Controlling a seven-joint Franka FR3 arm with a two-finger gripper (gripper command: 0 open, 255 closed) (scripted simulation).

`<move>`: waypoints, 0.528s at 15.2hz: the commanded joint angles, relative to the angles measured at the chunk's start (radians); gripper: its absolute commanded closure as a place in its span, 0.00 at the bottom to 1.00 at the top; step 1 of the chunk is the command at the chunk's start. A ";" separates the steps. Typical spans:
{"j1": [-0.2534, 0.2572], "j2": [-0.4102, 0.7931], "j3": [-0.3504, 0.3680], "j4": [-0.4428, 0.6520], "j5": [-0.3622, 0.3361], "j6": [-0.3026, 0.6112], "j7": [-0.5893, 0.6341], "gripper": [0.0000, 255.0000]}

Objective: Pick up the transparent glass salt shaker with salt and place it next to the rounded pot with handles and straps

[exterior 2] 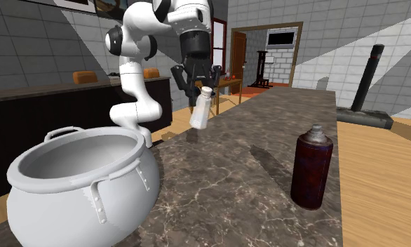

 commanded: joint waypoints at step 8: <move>0.004 -0.023 0.001 -0.144 0.008 0.122 0.000 1.00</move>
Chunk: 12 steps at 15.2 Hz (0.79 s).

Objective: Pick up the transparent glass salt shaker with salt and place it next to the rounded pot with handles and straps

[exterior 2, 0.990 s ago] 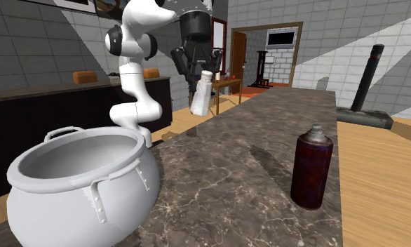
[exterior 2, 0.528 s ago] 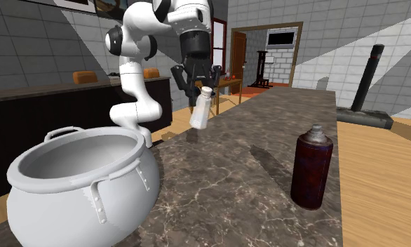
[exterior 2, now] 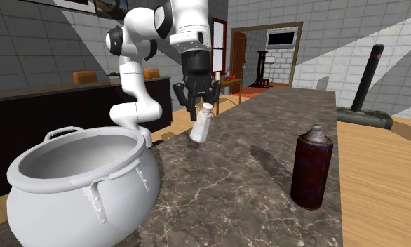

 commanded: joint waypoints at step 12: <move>0.004 -0.003 0.006 -0.179 0.003 0.176 0.003 1.00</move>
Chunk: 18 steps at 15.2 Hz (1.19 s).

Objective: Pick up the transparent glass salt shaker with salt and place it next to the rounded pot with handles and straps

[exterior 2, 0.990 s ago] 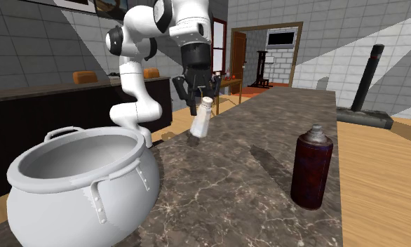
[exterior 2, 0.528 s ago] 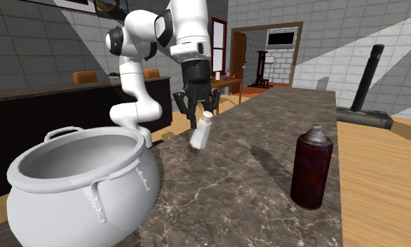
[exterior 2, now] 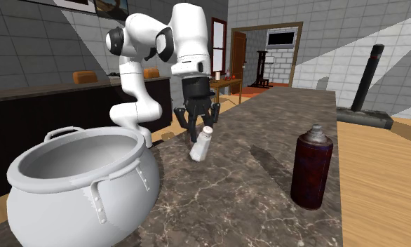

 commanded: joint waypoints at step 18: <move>0.002 0.013 0.008 -0.096 -0.003 0.109 0.009 0.00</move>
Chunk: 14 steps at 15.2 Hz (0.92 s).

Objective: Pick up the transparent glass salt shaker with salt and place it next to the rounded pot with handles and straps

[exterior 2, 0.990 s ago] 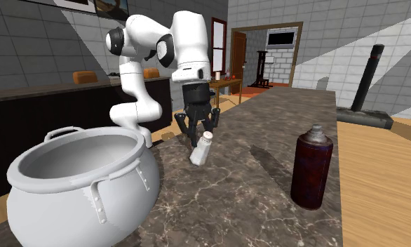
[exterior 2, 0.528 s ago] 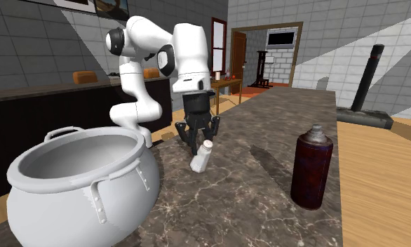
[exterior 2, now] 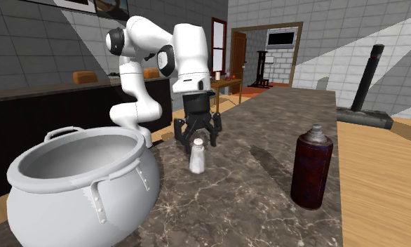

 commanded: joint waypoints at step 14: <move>0.003 -0.050 -0.010 0.077 0.015 -0.125 -0.012 0.00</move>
